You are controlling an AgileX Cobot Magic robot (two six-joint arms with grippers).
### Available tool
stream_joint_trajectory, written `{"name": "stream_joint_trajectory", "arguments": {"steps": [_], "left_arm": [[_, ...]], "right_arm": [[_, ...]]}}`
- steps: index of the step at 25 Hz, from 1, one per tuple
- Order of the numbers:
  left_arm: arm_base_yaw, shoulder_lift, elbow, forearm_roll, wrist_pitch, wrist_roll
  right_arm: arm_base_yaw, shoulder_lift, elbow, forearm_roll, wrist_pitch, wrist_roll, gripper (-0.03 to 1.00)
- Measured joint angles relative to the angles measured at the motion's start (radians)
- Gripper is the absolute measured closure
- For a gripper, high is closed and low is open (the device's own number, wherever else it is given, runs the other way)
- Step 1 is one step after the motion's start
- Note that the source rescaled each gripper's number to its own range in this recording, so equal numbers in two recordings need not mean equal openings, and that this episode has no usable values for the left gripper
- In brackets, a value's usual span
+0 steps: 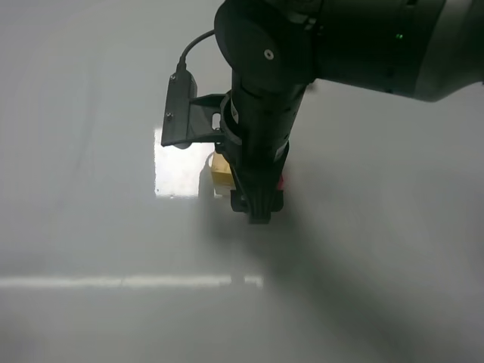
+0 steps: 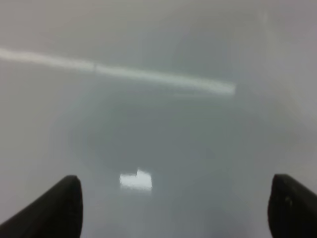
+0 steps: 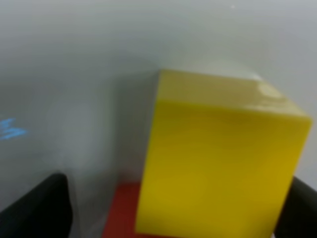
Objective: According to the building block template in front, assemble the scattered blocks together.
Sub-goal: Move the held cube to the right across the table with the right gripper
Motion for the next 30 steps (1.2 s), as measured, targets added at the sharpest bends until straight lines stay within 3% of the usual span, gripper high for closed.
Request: {"name": "stream_joint_trajectory", "arguments": {"steps": [15,20,25,30], "left_arm": [[0.0,0.0,0.0,0.0,0.0,0.0],[0.0,0.0,0.0,0.0,0.0,0.0],[0.0,0.0,0.0,0.0,0.0,0.0],[0.0,0.0,0.0,0.0,0.0,0.0]], "right_arm": [[0.0,0.0,0.0,-0.029,-0.038,-0.046,0.12],[0.0,0.0,0.0,-0.029,-0.038,-0.049,0.19],[-0.018,0.0,0.0,-0.028,-0.039,-0.052,0.42],[-0.03,0.0,0.0,-0.018,-0.042,-0.064,0.84]]}}
